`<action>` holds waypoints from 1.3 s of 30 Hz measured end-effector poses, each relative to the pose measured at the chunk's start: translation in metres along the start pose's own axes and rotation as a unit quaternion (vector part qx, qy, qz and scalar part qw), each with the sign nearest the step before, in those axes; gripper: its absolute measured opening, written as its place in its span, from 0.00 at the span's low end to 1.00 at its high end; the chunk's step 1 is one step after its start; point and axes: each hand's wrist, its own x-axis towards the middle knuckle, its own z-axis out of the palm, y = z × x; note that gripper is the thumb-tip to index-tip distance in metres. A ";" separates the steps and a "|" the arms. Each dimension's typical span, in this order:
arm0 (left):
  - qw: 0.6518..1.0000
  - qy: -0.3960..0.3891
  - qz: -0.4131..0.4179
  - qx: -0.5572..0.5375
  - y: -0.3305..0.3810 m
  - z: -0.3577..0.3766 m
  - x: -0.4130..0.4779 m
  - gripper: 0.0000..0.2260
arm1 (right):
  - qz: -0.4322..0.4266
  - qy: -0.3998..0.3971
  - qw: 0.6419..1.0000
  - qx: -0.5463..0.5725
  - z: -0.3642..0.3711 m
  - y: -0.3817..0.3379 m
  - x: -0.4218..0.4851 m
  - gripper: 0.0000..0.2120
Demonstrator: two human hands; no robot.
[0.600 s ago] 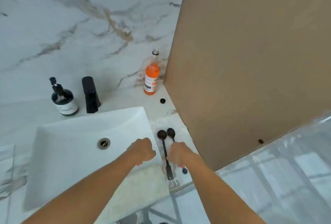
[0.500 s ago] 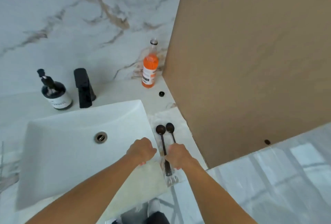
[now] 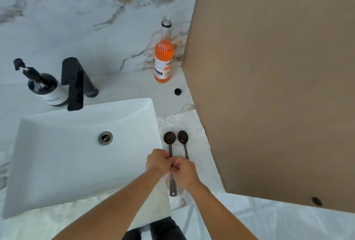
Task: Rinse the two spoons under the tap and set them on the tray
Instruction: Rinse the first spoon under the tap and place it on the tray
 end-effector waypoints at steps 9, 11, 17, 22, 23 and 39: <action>0.982 0.052 0.013 -0.181 -0.003 -0.058 -0.005 0.08 | -0.062 -0.037 0.997 0.014 -0.005 -0.060 0.020 0.08; 0.976 0.072 0.019 -0.206 -0.009 -0.075 -0.007 0.08 | -0.073 -0.046 0.996 0.035 0.001 -0.079 0.022 0.08; 0.963 0.089 0.022 -0.252 -0.037 -0.109 -0.003 0.07 | -0.085 -0.056 0.994 0.031 0.022 -0.117 0.020 0.08; 0.968 0.077 0.038 -0.235 -0.054 -0.122 0.007 0.08 | -0.065 -0.049 0.996 0.047 0.039 -0.133 0.013 0.08; 0.968 0.075 0.043 -0.236 -0.056 -0.122 0.009 0.08 | -0.061 -0.046 0.996 0.049 0.042 -0.135 0.012 0.08; 0.929 0.143 0.065 -0.334 -0.081 -0.181 0.035 0.09 | 0.071 -0.063 0.986 0.140 0.056 -0.140 0.016 0.05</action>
